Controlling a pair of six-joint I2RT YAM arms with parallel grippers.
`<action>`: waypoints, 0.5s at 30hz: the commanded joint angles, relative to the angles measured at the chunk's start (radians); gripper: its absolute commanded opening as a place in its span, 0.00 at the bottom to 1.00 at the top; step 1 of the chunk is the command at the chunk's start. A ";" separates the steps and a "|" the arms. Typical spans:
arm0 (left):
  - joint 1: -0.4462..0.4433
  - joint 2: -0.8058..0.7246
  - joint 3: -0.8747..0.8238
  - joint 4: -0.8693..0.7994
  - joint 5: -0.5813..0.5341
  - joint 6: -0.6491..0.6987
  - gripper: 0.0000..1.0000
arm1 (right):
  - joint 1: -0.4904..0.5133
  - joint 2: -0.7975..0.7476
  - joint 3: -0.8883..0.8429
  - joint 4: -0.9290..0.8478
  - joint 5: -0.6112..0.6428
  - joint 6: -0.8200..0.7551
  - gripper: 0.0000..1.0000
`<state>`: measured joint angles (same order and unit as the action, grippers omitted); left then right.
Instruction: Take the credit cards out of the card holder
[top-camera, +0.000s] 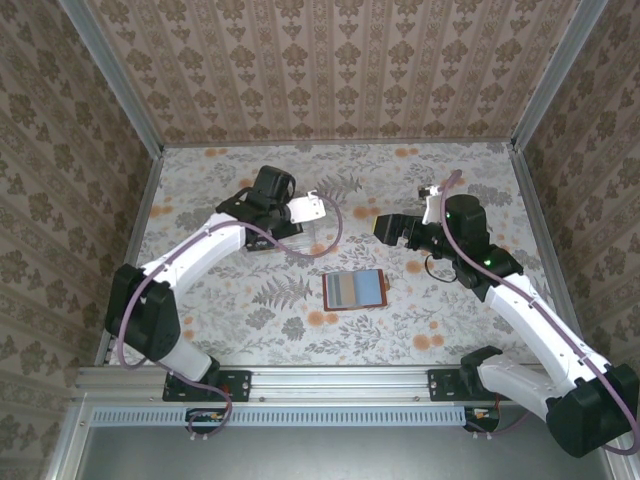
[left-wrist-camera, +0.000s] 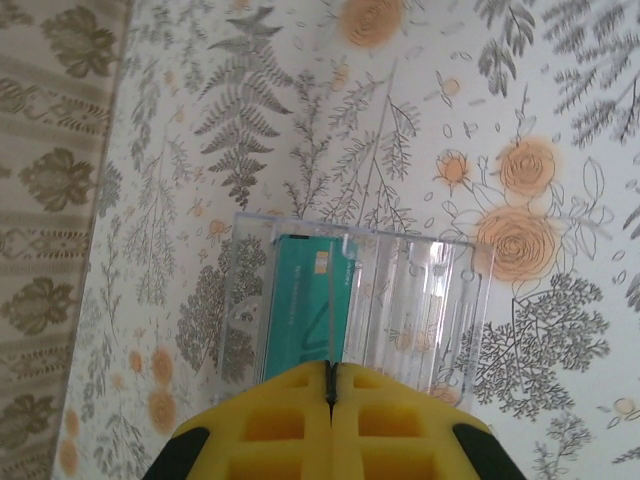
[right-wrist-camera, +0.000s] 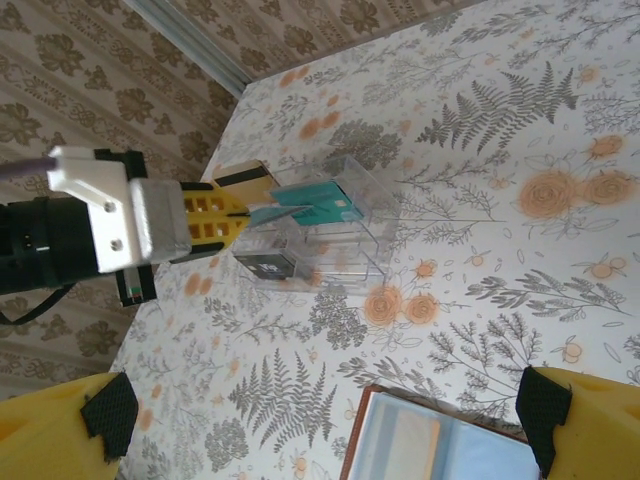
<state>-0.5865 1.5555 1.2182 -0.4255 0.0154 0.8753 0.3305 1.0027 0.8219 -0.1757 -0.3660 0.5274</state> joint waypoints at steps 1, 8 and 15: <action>0.018 0.027 0.042 0.000 0.033 0.136 0.00 | -0.008 0.014 0.018 -0.025 0.026 -0.036 1.00; 0.032 0.083 0.050 0.037 0.015 0.182 0.00 | -0.013 0.076 0.052 -0.027 -0.001 -0.037 1.00; 0.037 0.121 0.058 0.051 0.028 0.176 0.00 | -0.017 0.121 0.072 -0.019 -0.024 -0.032 1.00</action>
<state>-0.5591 1.6596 1.2449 -0.3927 0.0223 1.0264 0.3222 1.1072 0.8600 -0.1913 -0.3729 0.5087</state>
